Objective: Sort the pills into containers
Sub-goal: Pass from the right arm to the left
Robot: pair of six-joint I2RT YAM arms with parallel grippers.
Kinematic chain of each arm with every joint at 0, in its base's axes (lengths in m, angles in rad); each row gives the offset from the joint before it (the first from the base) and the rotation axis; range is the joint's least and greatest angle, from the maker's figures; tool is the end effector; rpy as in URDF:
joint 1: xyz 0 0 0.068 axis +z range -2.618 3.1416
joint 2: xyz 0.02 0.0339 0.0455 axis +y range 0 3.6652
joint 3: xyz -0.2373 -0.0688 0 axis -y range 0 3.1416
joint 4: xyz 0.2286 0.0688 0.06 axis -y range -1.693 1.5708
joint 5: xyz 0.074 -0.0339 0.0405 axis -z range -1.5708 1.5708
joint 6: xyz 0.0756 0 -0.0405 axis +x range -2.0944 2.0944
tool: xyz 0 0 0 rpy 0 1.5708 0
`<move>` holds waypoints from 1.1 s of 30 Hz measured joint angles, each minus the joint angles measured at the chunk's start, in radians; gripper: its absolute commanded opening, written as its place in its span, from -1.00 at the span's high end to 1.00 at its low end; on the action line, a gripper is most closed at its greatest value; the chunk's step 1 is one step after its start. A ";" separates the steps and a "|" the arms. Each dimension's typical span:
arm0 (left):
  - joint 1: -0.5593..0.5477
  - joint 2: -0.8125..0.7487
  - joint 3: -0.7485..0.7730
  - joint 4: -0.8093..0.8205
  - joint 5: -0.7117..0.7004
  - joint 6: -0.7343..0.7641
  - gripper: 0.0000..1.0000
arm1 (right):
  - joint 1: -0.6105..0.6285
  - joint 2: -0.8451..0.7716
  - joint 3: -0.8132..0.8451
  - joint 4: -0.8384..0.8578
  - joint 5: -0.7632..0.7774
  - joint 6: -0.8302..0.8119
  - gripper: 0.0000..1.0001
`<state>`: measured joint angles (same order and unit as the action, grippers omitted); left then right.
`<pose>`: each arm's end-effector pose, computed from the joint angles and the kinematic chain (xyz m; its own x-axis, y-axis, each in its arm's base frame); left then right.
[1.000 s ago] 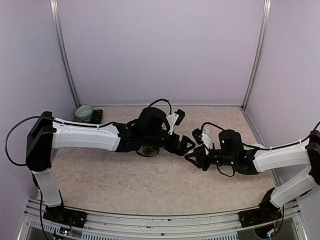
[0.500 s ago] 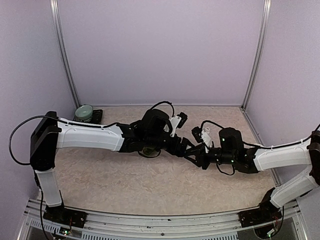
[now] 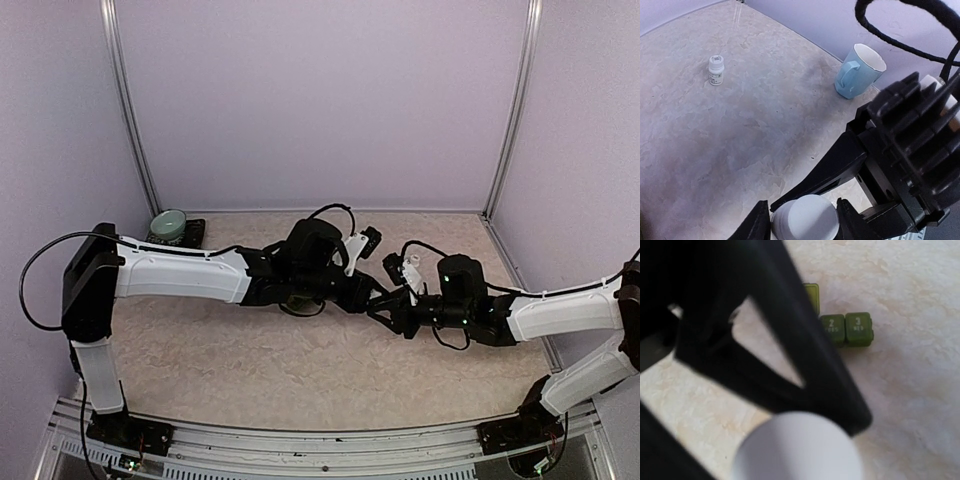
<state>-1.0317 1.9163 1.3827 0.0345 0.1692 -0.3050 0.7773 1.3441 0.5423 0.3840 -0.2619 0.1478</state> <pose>0.2242 -0.3997 0.2011 -0.5112 0.2779 -0.8133 0.8055 0.4850 -0.3405 0.2023 0.2266 0.1625 -0.4107 -0.2045 -0.8885 -0.7943 0.5587 0.2385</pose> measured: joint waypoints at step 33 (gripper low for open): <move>0.049 -0.272 -0.287 0.327 0.265 -0.071 0.88 | 0.007 -0.152 0.017 -0.028 -0.304 0.005 -0.43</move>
<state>-0.9825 1.6447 1.0954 0.3611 0.4339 -0.3756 0.7841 1.1919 0.5594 0.3561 -0.5663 0.1532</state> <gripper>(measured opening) 0.280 0.726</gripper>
